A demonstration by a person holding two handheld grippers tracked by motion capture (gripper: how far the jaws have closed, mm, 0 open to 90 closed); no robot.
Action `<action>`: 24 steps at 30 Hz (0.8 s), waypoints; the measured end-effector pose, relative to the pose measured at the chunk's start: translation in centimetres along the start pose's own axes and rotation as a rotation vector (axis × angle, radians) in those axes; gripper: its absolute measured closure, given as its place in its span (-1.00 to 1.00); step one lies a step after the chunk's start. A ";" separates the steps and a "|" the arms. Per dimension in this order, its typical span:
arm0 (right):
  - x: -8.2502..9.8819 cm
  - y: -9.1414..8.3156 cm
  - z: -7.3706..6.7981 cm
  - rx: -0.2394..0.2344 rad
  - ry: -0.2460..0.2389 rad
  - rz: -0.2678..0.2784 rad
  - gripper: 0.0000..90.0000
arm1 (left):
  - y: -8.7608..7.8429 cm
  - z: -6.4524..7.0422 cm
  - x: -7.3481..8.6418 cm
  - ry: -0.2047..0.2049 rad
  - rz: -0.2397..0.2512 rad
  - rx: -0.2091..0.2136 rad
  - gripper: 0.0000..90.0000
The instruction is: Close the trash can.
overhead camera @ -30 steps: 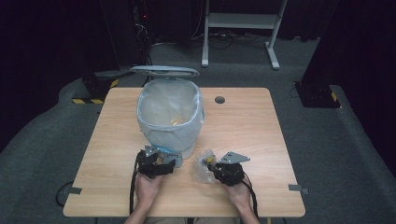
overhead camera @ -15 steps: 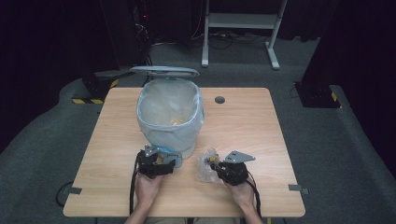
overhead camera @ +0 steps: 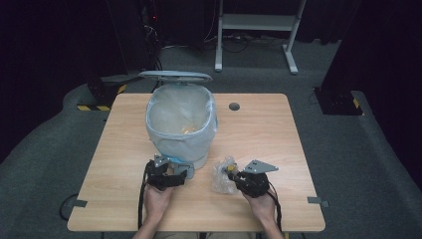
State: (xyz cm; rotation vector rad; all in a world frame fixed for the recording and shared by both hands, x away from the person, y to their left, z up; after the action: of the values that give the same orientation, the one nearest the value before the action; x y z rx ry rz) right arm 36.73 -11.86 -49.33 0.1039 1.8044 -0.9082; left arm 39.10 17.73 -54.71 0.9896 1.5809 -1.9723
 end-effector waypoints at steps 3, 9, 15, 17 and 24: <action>-0.2 -0.3 0.0 -0.002 0.002 0.008 0.78 | 0.0 0.0 0.0 0.000 0.000 0.000 -0.92; -0.4 -0.8 0.2 -0.005 0.002 0.023 0.78 | 0.0 0.0 0.0 0.000 0.000 0.000 -0.92; -0.8 -1.4 0.2 -0.005 0.001 0.032 0.79 | 0.0 0.0 0.0 0.001 -0.001 0.000 -0.92; -1.0 -1.6 0.1 -0.005 0.002 0.032 0.79 | 0.0 0.0 0.0 0.000 -0.001 0.000 -0.92; -1.7 -2.1 0.0 -0.008 -0.011 0.047 0.79 | -0.1 -0.1 0.0 0.013 -0.009 0.000 -0.92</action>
State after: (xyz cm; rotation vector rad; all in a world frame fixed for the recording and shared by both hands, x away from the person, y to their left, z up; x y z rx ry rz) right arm 36.46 -12.79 -46.80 0.1350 1.7879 -0.8668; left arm 39.08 17.85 -54.70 0.9984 1.5948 -1.9761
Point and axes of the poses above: each handheld gripper's, and its own axes: y roughly forward along the jaws, x roughly out of its underside, z roughly to its right, the point moved 3 cm from there along y, roughly forward along the jaws, and after that the axes turned 4 degrees about -x, right-handed, at the moved point
